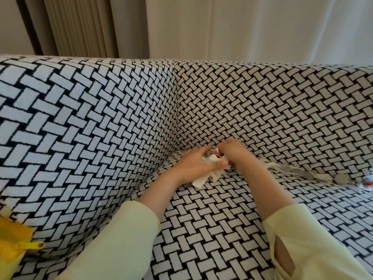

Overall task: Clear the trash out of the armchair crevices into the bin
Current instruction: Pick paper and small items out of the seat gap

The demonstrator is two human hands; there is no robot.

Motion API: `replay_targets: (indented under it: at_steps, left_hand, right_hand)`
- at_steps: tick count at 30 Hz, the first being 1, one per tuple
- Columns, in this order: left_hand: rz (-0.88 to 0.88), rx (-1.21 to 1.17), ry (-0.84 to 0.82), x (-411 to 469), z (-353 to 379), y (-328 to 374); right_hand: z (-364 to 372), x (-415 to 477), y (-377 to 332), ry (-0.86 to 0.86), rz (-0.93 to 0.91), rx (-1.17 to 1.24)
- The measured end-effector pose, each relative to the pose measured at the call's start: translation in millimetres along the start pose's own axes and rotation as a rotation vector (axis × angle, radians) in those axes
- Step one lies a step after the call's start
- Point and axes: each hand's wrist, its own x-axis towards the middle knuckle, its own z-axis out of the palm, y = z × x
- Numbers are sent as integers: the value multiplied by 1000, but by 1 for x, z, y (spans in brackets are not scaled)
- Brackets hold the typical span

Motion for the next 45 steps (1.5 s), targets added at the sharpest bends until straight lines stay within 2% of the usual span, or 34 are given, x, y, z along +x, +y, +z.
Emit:
replay_targets:
  at_steps: [2,5,7,11,14,17,20,25,28,31,34,36,45]
  left_hand:
    - [26,124,23,2,5,1]
    - [56,72,81,6,9,2]
    - [71,68,117,6,9,3]
    - [21,-165,279,1,4,5]
    - [-82,-398,364,1,-2,3]
    - [-219,-617,494,0,-6,3]
    - [-301,-737,565,2,-9,-1]
    - [-316,-882,665,2,-12,-8]
    - [-329,-881,653,-2,-16,-8]
    - [-393,-895,644,-5,-19,-6]
    - [-405,-900,669,-5,-20,-4]
    - [-407,-890,689,-5,-19,-4]
    - [-348,-967,812,-18,-20,-14]
  right_hand:
    - [-1,-1,-1,-66,94,98]
    - [-3,-7,-3,-165,134,122]
    - [-4,-6,-4,-161,131,138]
    - [-10,-6,-9,-89,99,217]
    - [-16,-4,-8,-10,55,128]
    - [-16,-7,-9,-98,64,45]
    - [-10,-4,-8,-111,27,-73]
    - [-9,-14,-8,-336,-29,-369]
    - [-11,-19,-10,-309,-175,-524]
    - [-12,-24,-14,-367,-305,-463]
    - [-2,-33,-22,-564,-285,-516]
    - [8,-33,-22,-554,-292,-553]
    - [5,-38,-21,-541,-281,-435]
